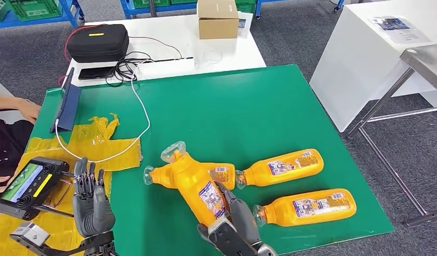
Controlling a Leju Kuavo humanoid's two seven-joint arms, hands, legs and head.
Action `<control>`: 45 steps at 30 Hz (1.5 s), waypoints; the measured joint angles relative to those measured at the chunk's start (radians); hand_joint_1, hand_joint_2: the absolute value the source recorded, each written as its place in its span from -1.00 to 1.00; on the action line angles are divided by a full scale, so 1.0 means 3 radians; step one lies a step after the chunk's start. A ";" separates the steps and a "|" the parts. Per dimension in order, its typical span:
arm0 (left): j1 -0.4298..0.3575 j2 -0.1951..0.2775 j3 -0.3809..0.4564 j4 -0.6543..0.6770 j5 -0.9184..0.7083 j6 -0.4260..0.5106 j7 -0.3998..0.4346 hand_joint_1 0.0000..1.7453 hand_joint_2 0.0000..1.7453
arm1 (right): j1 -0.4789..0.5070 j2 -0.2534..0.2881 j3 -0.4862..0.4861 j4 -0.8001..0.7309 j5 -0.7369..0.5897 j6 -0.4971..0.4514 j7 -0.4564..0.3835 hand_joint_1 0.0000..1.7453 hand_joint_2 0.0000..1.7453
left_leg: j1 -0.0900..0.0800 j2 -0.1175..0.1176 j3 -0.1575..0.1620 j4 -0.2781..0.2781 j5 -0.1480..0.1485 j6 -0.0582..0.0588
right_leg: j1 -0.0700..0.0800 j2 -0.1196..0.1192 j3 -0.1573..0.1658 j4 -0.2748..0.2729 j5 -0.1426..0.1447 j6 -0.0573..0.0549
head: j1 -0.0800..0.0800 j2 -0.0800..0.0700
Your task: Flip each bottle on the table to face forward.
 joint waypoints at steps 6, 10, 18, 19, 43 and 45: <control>0.0041 0.0000 -0.0003 -0.0013 -0.0005 -0.0227 0.0064 -1.00 1.00 | 0.0082 0.0014 -0.0024 -0.0253 0.0029 -0.0048 -0.0075 1.00 1.00 | -0.0002 0.0000 -0.0004 0.0000 0.0000 0.0000 | -0.0002 0.0000 -0.0002 -0.0001 0.0000 0.0000 | 0.0000 0.0000; 0.0077 0.0006 -0.0071 -0.0013 0.0049 -0.0812 0.0142 -1.00 1.00 | 0.0087 0.0002 -0.0007 -0.0398 0.0131 -0.0036 -0.0099 1.00 1.00 | -0.0002 0.0001 -0.0004 0.0000 0.0000 0.0000 | -0.0002 0.0000 -0.0003 -0.0001 0.0000 0.0000 | 0.0000 0.0000; 0.0089 0.0024 -0.0218 -0.0011 -0.0115 -0.1117 0.0121 -1.00 1.00 | -0.0005 -0.0058 0.0156 -0.0517 0.0343 0.0147 0.0057 1.00 1.00 | -0.0001 0.0002 -0.0004 0.0000 0.0000 0.0000 | -0.0001 0.0000 -0.0005 -0.0001 0.0000 0.0000 | -0.0001 0.0000; 0.0084 0.0028 -0.0234 -0.0010 -0.0122 -0.1130 0.0122 -1.00 1.00 | -0.0031 -0.0072 0.0184 -0.0516 0.0376 0.0196 0.0087 1.00 1.00 | -0.0001 0.0003 -0.0004 0.0000 0.0000 0.0000 | -0.0001 0.0000 -0.0006 -0.0001 0.0000 0.0000 | -0.0001 0.0000; 0.0051 0.0272 -0.0643 0.0061 -0.0236 -0.1406 -0.0081 0.78 1.00 | -0.0541 -0.0387 0.0810 -0.0429 0.0533 0.0520 0.0192 1.00 1.00 | -0.0002 0.0005 -0.0005 0.0000 0.0000 0.0000 | -0.0001 0.0001 -0.0012 -0.0001 0.0000 0.0000 | 0.0000 0.0000; 0.0041 0.0307 -0.0701 0.0073 -0.0254 -0.1427 -0.0119 0.83 1.00 | -0.0571 -0.0393 0.0831 -0.0391 0.0499 0.0537 0.0131 1.00 1.00 | -0.0002 0.0005 -0.0005 0.0000 0.0000 0.0000 | -0.0001 0.0001 -0.0012 -0.0001 0.0000 0.0000 | 0.0001 0.0000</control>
